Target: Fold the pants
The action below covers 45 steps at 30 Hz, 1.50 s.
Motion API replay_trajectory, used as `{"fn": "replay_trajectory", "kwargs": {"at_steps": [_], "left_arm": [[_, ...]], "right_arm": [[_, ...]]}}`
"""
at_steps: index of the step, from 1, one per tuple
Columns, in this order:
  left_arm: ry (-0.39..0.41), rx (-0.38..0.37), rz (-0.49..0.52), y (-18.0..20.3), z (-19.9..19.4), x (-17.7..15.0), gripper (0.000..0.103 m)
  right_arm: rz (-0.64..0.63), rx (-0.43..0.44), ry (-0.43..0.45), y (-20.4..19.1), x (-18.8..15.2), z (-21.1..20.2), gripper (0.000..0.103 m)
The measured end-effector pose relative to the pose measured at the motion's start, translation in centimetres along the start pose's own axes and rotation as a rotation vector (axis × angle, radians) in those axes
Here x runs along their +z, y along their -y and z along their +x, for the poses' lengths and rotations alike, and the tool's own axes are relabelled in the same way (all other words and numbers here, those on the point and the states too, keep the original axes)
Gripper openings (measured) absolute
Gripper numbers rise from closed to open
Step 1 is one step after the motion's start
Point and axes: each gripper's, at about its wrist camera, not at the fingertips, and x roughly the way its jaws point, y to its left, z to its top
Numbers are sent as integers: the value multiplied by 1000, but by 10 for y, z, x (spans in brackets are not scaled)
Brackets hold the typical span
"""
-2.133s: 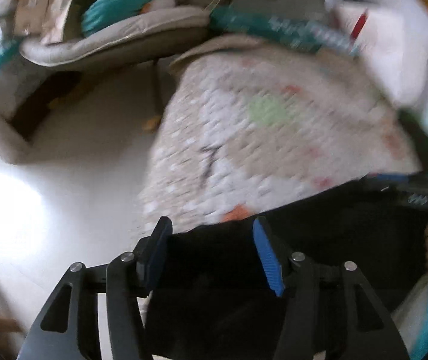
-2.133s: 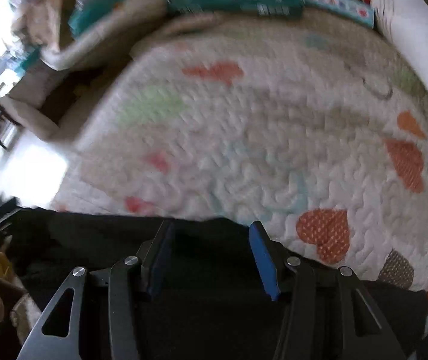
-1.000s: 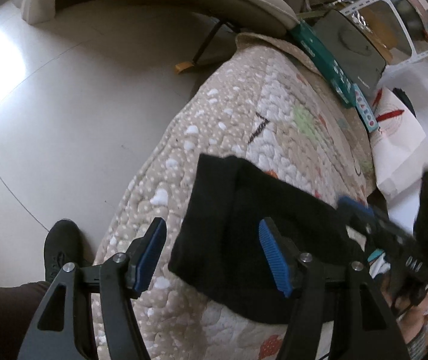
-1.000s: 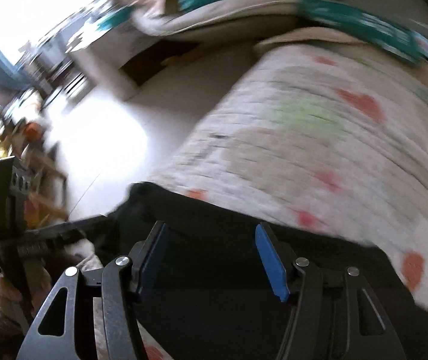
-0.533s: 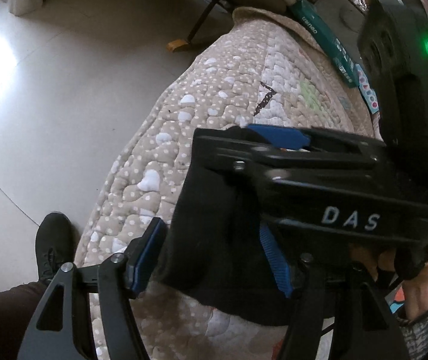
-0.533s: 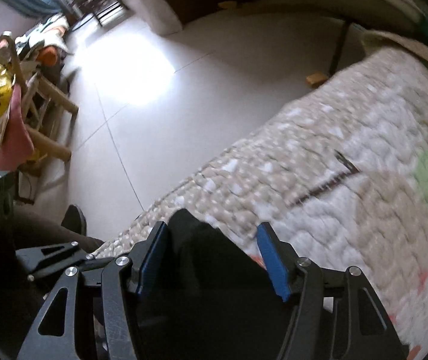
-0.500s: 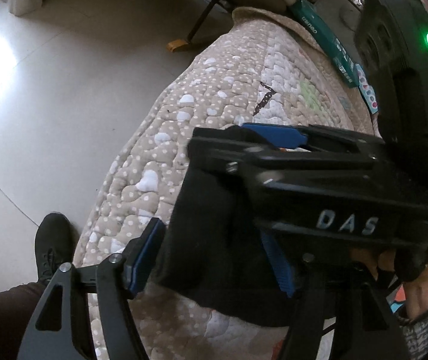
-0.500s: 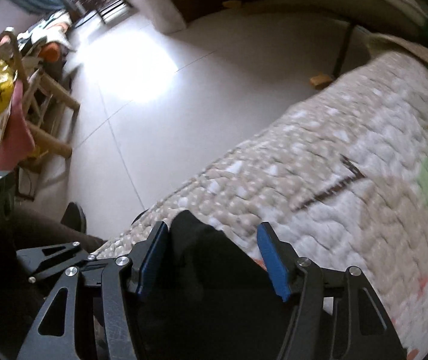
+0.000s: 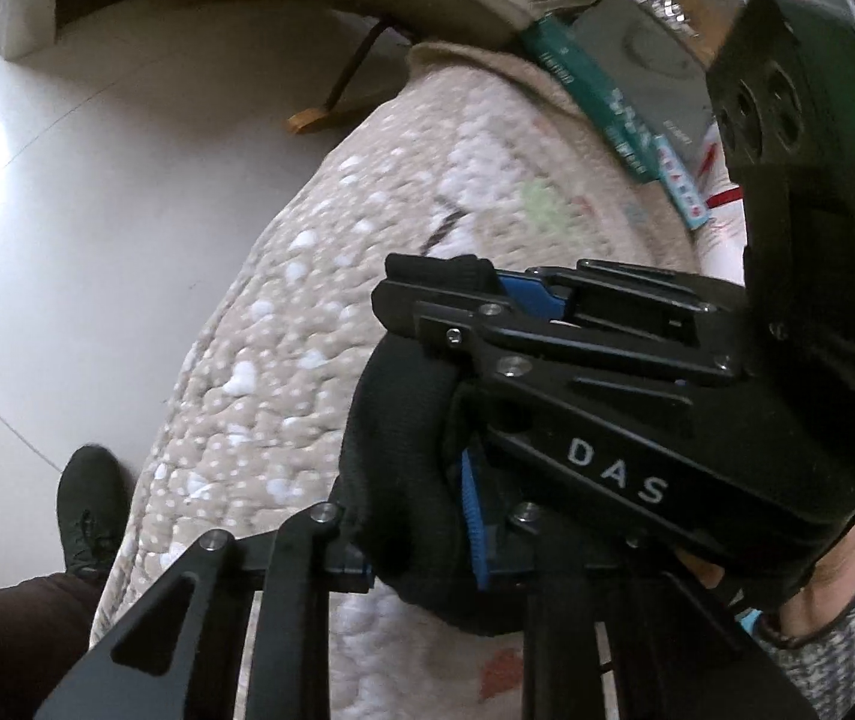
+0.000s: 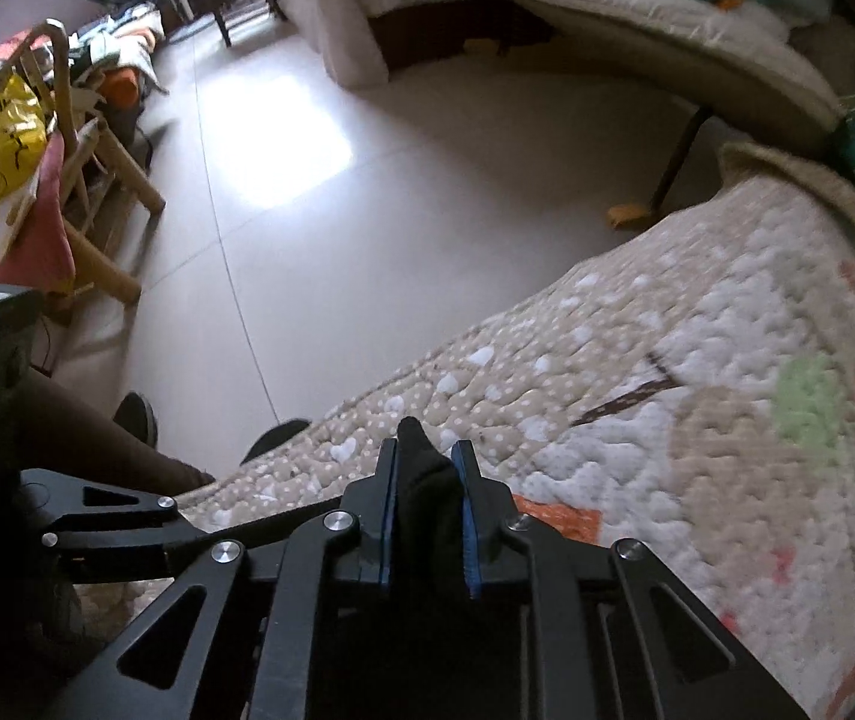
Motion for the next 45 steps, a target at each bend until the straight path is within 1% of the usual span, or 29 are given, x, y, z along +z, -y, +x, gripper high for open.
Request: {"fn": "replay_trajectory", "kwargs": {"at_steps": [5, 8, 10, 15, 19, 21, 22, 24, 25, 26, 27, 28, 29, 31, 32, 34, 35, 37, 39, 40, 42, 43, 44, 45], "left_arm": [[28, -26, 70, 37, -11, 1, 21], [15, -44, 116, 65, -6, 0, 21], [-5, -58, 143, 86, 4, -3, 21], [-67, -80, 232, 137, 38, -24, 21], [-123, -74, 306, 172, 76, -46, 21], [-153, -61, 361, 189, 99, -62, 21], [-166, -53, 388, 195, 109, -69, 21], [-191, -40, 434, 204, 122, -81, 25], [-206, -39, 457, 208, 127, -88, 26], [-220, -47, 478, 210, 127, -95, 29], [-232, -59, 497, 213, 125, -100, 33], [-238, -70, 512, 217, 121, -104, 35], [-244, -93, 533, 219, 113, -108, 37], [-235, -124, 574, 222, 94, -111, 43], [-219, -133, 595, 222, 82, -112, 46], [-179, -145, 623, 219, 58, -106, 48], [-160, -143, 622, 215, 49, -102, 51], [-121, -130, 581, 205, 37, -88, 52], [-85, -88, 507, 188, 32, -75, 53], [-79, -52, 460, 179, 36, -66, 53], [-92, -19, 377, 161, 49, -56, 53], [-106, -5, 341, 152, 56, -53, 53], [-123, 9, 319, 145, 64, -53, 53], [-140, 18, 301, 141, 73, -52, 53]], "right_arm": [[44, -19, 82, 15, -11, -49, 18], [91, -36, 115, 33, -29, -72, 18], [136, -49, 129, 51, -47, -86, 18], [251, -81, 143, 96, -101, -109, 18], [358, -92, 129, 136, -159, -112, 18], [414, -90, 113, 156, -189, -109, 18], [437, -92, 104, 162, -199, -107, 20], [494, -100, 86, 177, -224, -103, 25], [515, -104, 80, 182, -232, -103, 30], [539, -114, 73, 187, -240, -103, 40], [565, -133, 66, 194, -250, -106, 45], [587, -148, 61, 199, -256, -111, 52], [600, -157, 59, 201, -258, -114, 54], [636, -203, 69, 210, -264, -130, 54], [654, -225, 84, 213, -267, -138, 54], [711, -281, 135, 215, -272, -159, 54], [732, -296, 177, 212, -273, -171, 54], [741, -255, 241, 203, -269, -181, 54], [753, -133, 304, 189, -264, -183, 54], [762, -76, 319, 185, -262, -179, 53], [777, 24, 314, 173, -256, -162, 52], [778, 50, 291, 169, -255, -150, 52], [779, 56, 248, 164, -255, -135, 52], [779, 43, 207, 162, -258, -125, 52]]}}
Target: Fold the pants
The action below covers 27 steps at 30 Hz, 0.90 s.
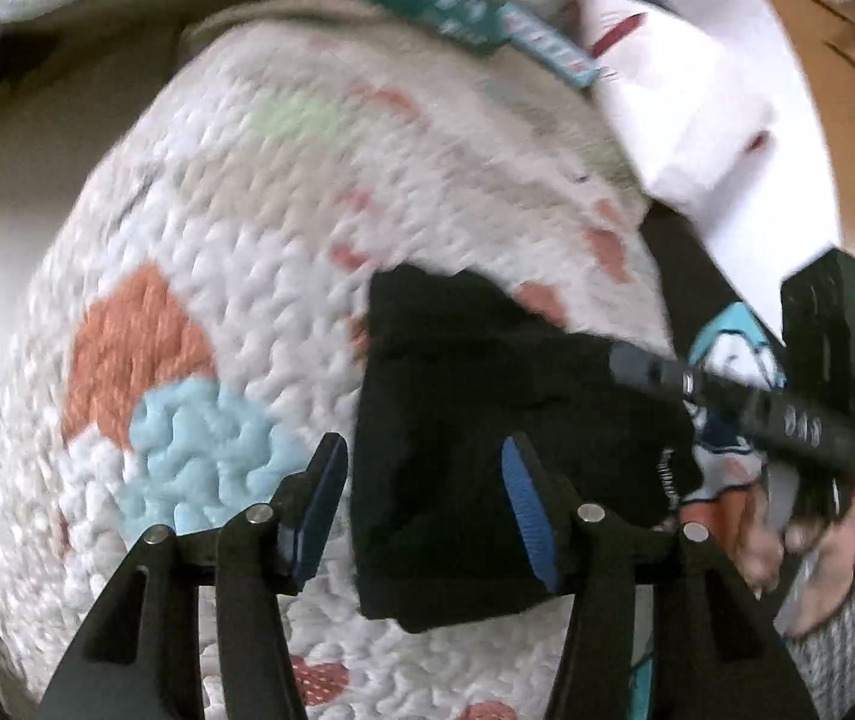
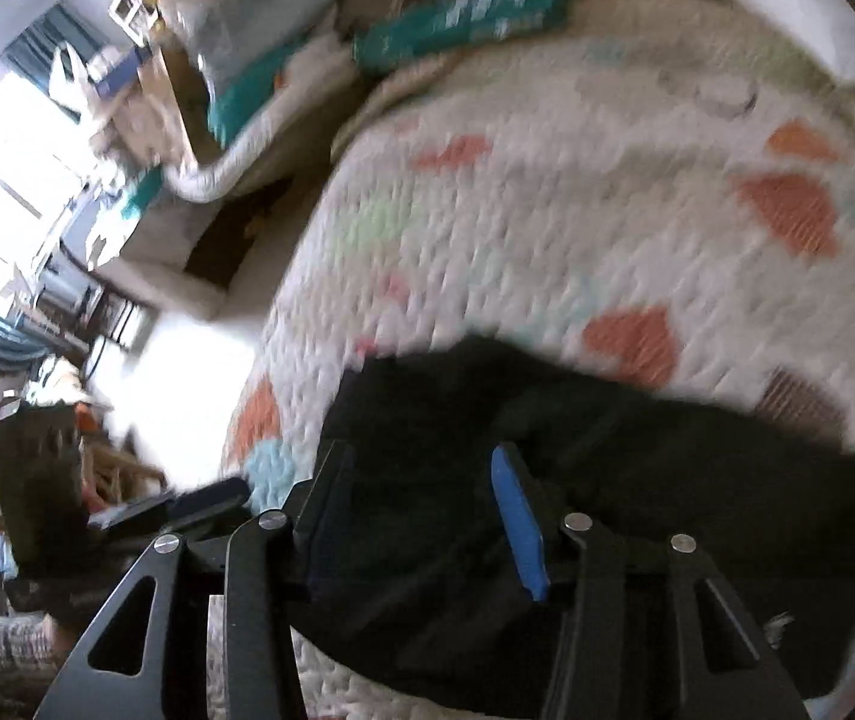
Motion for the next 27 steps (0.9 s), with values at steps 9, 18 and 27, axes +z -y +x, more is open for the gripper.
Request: {"fn": "replay_trajectory", "kwargs": {"at_steps": [9, 18, 27], "left_arm": [[-36, -64, -25, -4, 33, -9, 56], [-33, -103, -38, -10, 45, -15, 55], [-44, -64, -28, -20, 45, -12, 12]], "right_arm": [[-62, -164, -44, -17, 14, 19, 47], [-171, -188, -164, -85, 68, 100, 56], [-192, -323, -284, -90, 69, 138, 22]]}}
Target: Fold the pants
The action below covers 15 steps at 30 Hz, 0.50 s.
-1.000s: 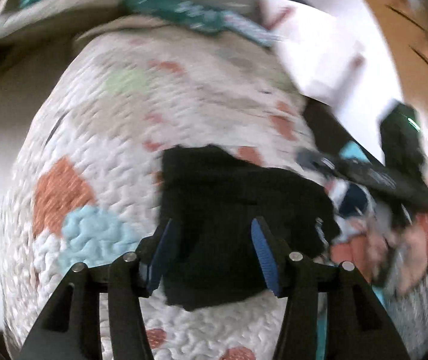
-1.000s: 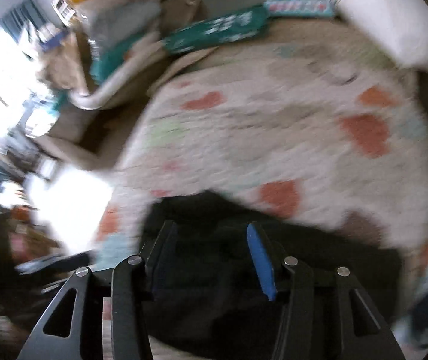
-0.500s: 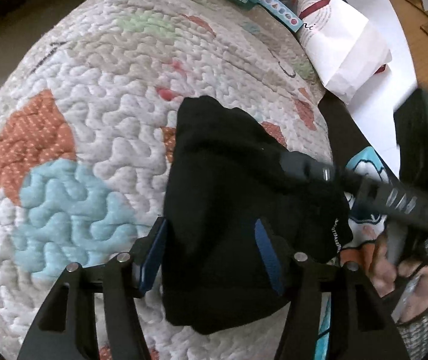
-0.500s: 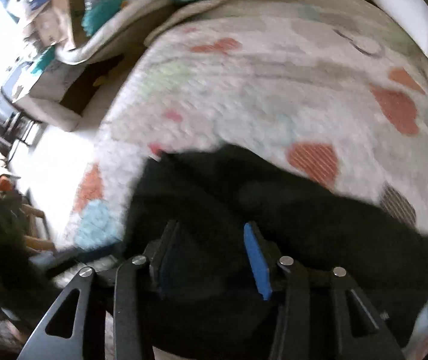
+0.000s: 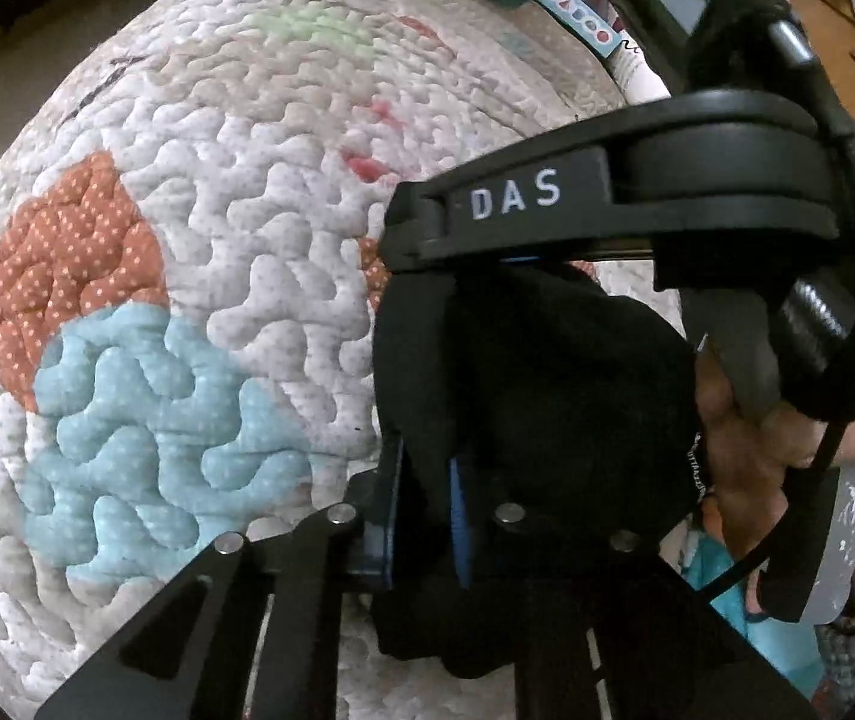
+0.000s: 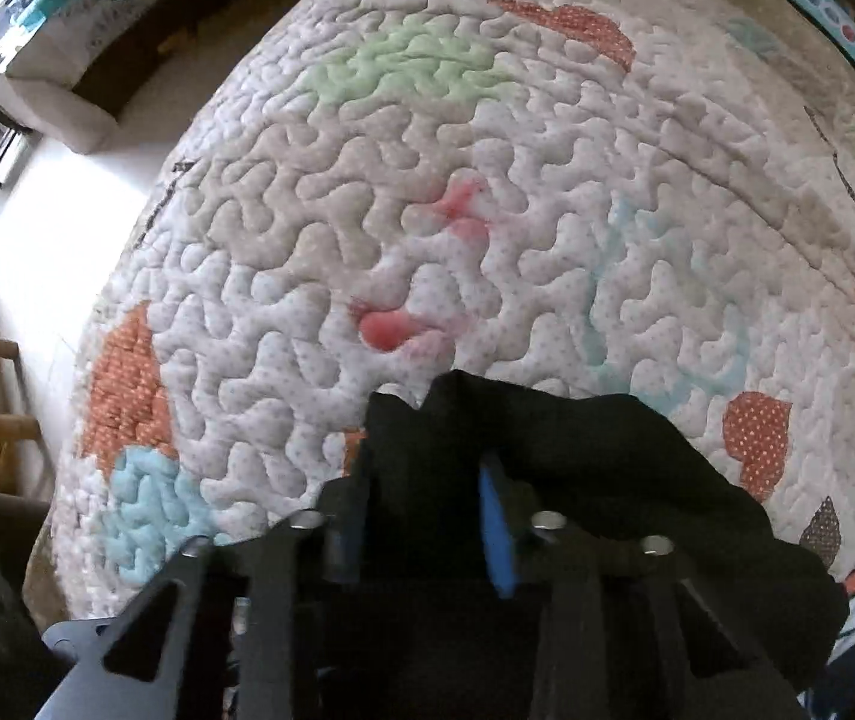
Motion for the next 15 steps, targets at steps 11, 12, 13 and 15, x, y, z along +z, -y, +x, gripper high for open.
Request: {"fn": "replay_trajectory", "kwargs": {"at_steps": [11, 12, 13, 15], "left_arm": [[81, 35, -70, -31, -40, 22, 10], [90, 41, -92, -39, -45, 25, 10], [102, 47, -115, -47, -49, 29, 10], [120, 62, -155, -61, -57, 33, 10]], "right_arm": [[-30, 22, 88, -46, 31, -32, 15], [-39, 29, 94, -54, 37, -33, 15], [-47, 37, 99, -63, 44, -33, 15], [-68, 53, 106, -82, 58, -31, 15]]}}
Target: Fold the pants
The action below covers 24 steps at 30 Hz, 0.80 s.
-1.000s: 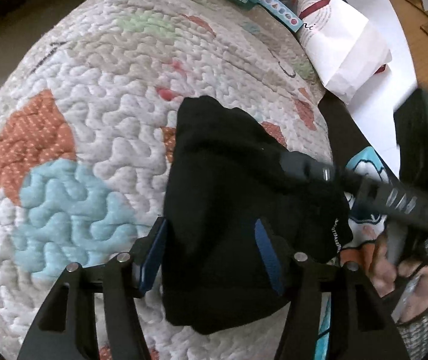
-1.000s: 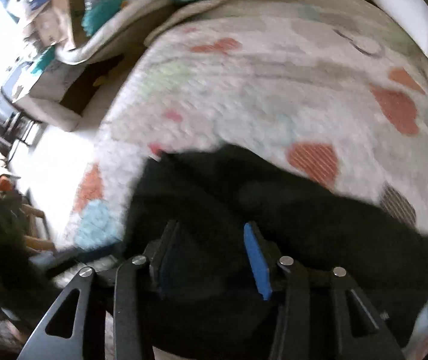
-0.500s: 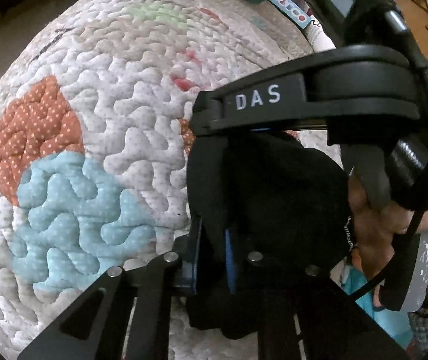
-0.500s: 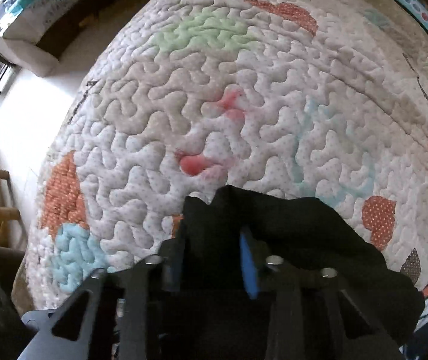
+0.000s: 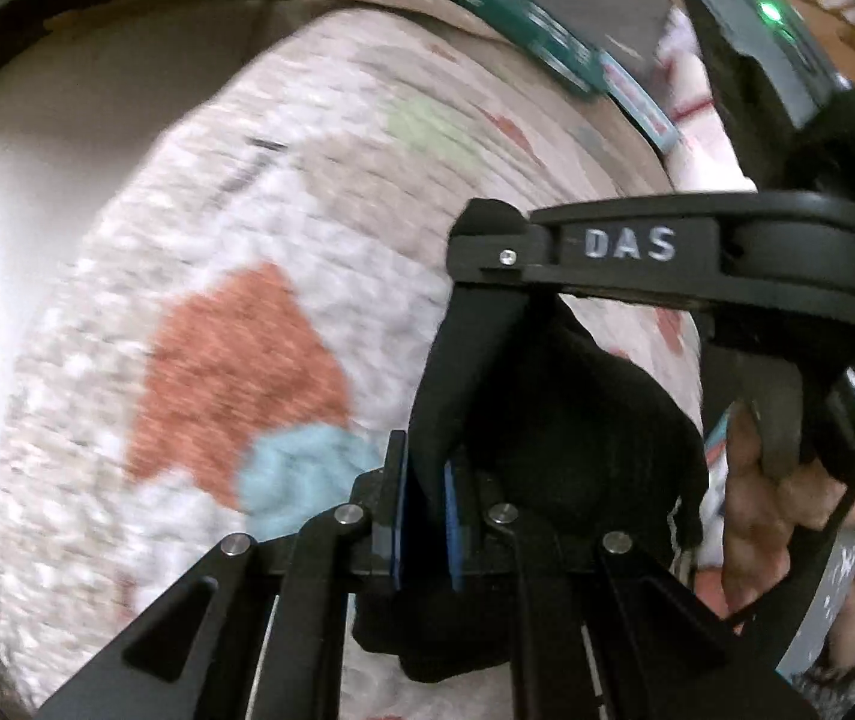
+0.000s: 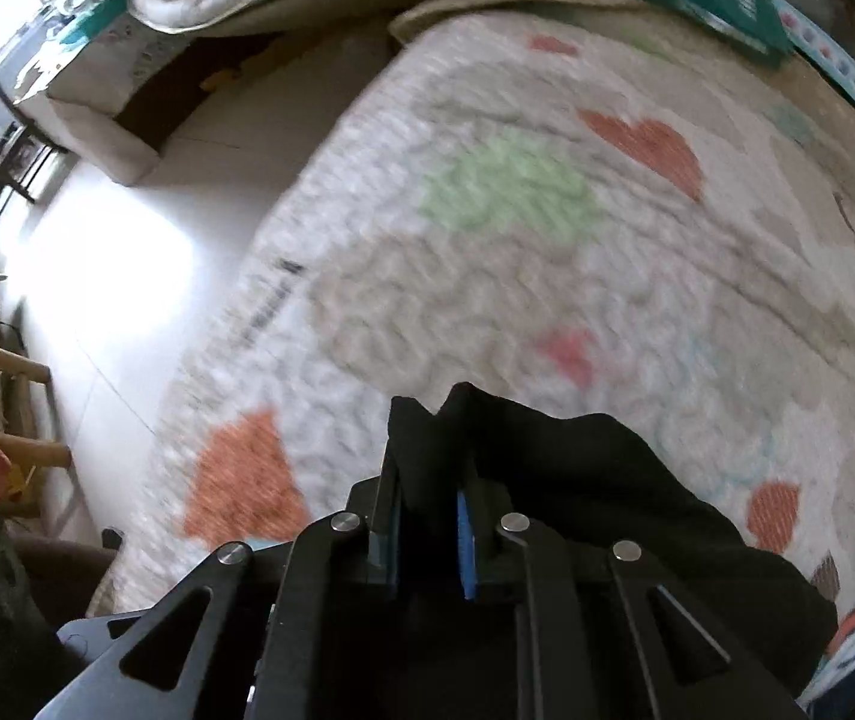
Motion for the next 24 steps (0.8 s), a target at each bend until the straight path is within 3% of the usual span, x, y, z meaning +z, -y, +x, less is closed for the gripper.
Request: {"fn": "replay_trajectory", "kwargs": {"at_steps": [3, 6, 9, 14, 19, 24], "left_arm": [[33, 51, -45, -16, -9, 4, 10], [18, 78, -83, -27, -7, 2, 13], [3, 98, -105, -34, -6, -6, 15], [18, 112, -129, -37, -22, -21, 19], [57, 93, -184, -44, -44, -29, 29], [156, 113, -119, -28, -64, -24, 38]], "right_arm": [[-24, 10, 3, -16, 12, 16, 16], [-9, 12, 13, -24, 20, 33, 28], [23, 34, 49, -23, 29, 32, 31], [72, 66, 177, -4, 43, -13, 36], [140, 32, 297, 38, 13, -74, 45], [242, -45, 352, 100, -59, -117, 50]]}}
